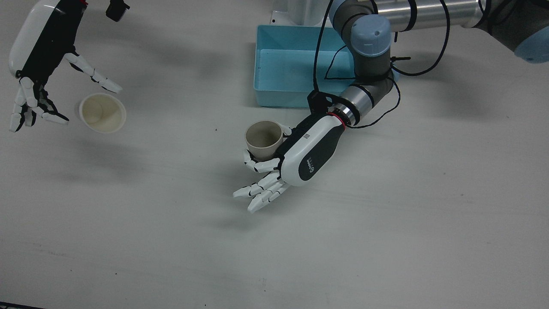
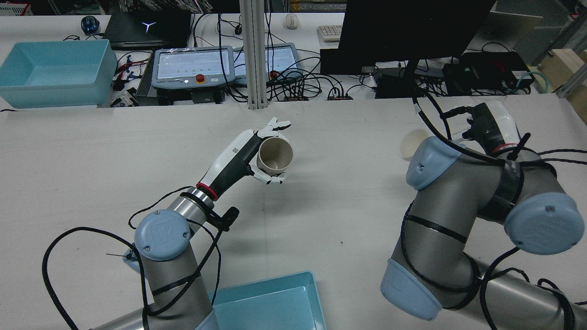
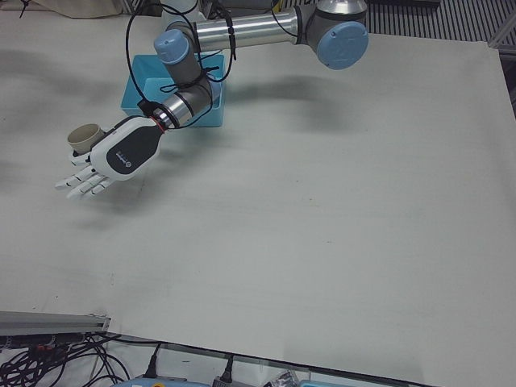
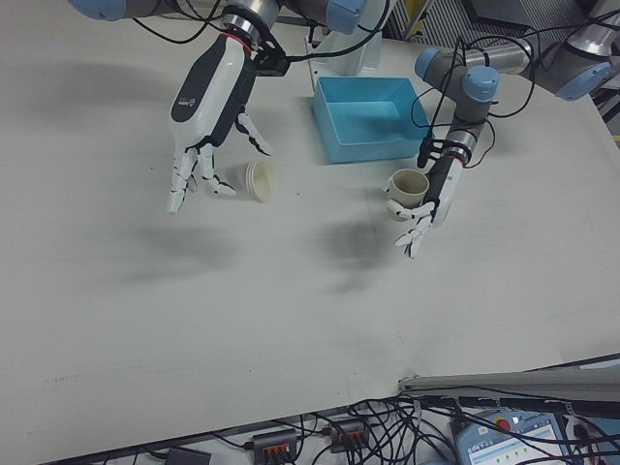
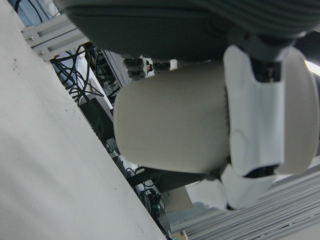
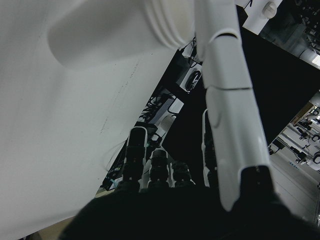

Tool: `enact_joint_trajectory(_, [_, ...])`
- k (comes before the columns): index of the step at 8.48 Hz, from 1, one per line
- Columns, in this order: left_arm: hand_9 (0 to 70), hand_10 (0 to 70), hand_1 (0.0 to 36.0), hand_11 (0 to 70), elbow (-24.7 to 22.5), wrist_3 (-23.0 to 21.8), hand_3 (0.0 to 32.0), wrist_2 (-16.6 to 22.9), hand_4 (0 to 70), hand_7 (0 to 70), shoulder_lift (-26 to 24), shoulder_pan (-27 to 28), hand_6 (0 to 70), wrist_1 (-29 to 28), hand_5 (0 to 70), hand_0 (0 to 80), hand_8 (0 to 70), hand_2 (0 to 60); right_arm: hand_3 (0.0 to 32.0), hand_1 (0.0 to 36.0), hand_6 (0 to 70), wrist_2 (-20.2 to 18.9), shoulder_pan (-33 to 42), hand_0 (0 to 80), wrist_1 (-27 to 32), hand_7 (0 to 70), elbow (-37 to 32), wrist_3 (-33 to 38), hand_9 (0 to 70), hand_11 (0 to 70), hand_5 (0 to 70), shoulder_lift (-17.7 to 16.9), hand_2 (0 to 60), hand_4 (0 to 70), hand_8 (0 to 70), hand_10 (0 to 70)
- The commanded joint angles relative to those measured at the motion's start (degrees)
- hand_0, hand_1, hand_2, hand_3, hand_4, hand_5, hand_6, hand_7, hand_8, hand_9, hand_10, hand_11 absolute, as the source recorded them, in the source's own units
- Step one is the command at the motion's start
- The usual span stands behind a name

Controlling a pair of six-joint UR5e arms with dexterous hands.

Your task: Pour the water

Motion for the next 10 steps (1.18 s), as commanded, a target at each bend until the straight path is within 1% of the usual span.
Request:
enact_joint_trajectory(1, [2.8, 4.4, 36.0, 8.5, -3.37, -2.24, 0.0, 6.9, 51.9, 13.7, 1.83, -6.48, 14.5, 2.15, 70.0, 59.7, 5.6, 60.0, 0.0, 25.8, 8.4, 3.11, -1.31, 77.5, 13.19, 9.4, -1.05, -0.34, 12.5, 27.2, 36.4, -3.29, 0.0, 18.8, 11.7, 16.8])
enact_joint_trajectory(2, [2.8, 4.4, 36.0, 8.4, -5.91, -2.24, 0.0, 6.91, 50.7, 13.2, 3.92, -6.66, 13.8, 2.86, 70.0, 60.3, 5.7, 60.0, 0.0, 25.9, 9.7, 6.95, -3.41, 78.8, 27.44, 10.6, 1.47, -0.69, 12.9, 26.7, 37.5, -11.84, 0.0, 22.2, 12.2, 16.5])
enact_joint_trajectory(3, [2.8, 4.4, 36.0, 8.4, -7.16, -2.33, 0.0, 6.91, 50.4, 13.0, 5.25, -6.92, 13.6, 2.95, 70.0, 60.0, 5.6, 60.0, 0.0, 25.6, 11.5, 8.99, -5.6, 79.3, 39.68, 12.6, 3.41, -0.78, 13.5, 25.8, 39.1, -20.63, 0.0, 26.7, 12.8, 15.9])
enact_joint_trajectory(4, [2.7, 4.3, 36.0, 8.4, -7.6, -4.85, 0.0, 7.0, 50.0, 12.8, 7.26, -7.8, 13.4, 2.95, 70.0, 60.0, 5.5, 60.0, 0.0, 25.4, 12.3, 9.09, -7.19, 79.7, 50.15, 13.3, 6.65, -0.78, 12.8, 24.0, 40.4, -30.12, 0.0, 30.3, 12.5, 14.8])
enact_joint_trajectory(5, [2.7, 4.4, 36.0, 8.4, -7.87, -6.88, 0.0, 7.0, 49.5, 12.6, 9.98, -8.94, 13.2, 2.78, 70.0, 59.9, 5.5, 60.0, 0.0, 23.2, 9.8, 9.01, -6.77, 72.4, 56.87, 11.0, 9.55, -0.69, 12.1, 24.6, 36.8, -36.82, 0.0, 22.2, 11.7, 15.2])
enact_joint_trajectory(6, [2.5, 4.4, 36.0, 8.4, -7.7, -7.25, 0.0, 7.0, 49.0, 12.4, 11.75, -9.91, 13.0, 1.56, 70.0, 59.9, 5.4, 60.0, 0.0, 22.2, 8.1, 8.83, -4.51, 70.8, 60.07, 9.9, 11.32, -0.69, 12.2, 24.4, 34.9, -40.98, 0.0, 18.2, 11.7, 15.0])
enact_joint_trajectory(7, [2.3, 4.3, 35.6, 8.3, -7.26, -7.77, 0.0, 8.65, 48.2, 12.0, 14.81, -11.05, 12.6, -0.63, 70.0, 59.7, 5.2, 60.0, 0.0, 22.4, 8.5, 8.31, -3.18, 72.2, 66.89, 10.1, 10.99, -0.69, 11.8, 23.6, 35.8, -45.37, 0.0, 20.8, 11.5, 14.5])
enact_joint_trajectory(8, [2.4, 4.4, 35.6, 8.4, -7.26, -10.22, 0.0, 9.02, 48.8, 12.3, 19.63, -12.8, 13.1, -4.22, 70.0, 59.6, 5.4, 60.0, 0.0, 22.0, 9.0, 8.13, -3.16, 70.0, 76.18, 9.9, 8.12, -1.3, 11.4, 25.1, 36.2, -48.64, 0.0, 22.7, 11.2, 15.6])
enact_joint_trajectory(9, [2.6, 4.5, 35.3, 8.6, -7.34, -13.03, 0.0, 9.02, 48.5, 12.4, 24.98, -14.82, 13.1, -6.87, 70.0, 59.4, 5.5, 60.0, 0.0, 21.3, 9.7, 7.95, -3.16, 67.3, 83.76, 10.2, 3.91, -1.31, 12.0, 26.9, 36.6, -49.1, 0.0, 24.9, 11.4, 16.9])
enact_joint_trajectory(10, [2.5, 4.4, 35.3, 8.4, -7.17, -13.75, 0.0, 9.11, 48.1, 12.3, 29.47, -17.45, 12.9, -10.46, 70.0, 59.6, 5.5, 60.0, 0.0, 20.8, 10.6, 4.99, -3.16, 66.4, 88.97, 11.6, 0.3, -1.4, 12.9, 27.3, 37.7, -49.46, 0.0, 29.6, 12.1, 17.3])
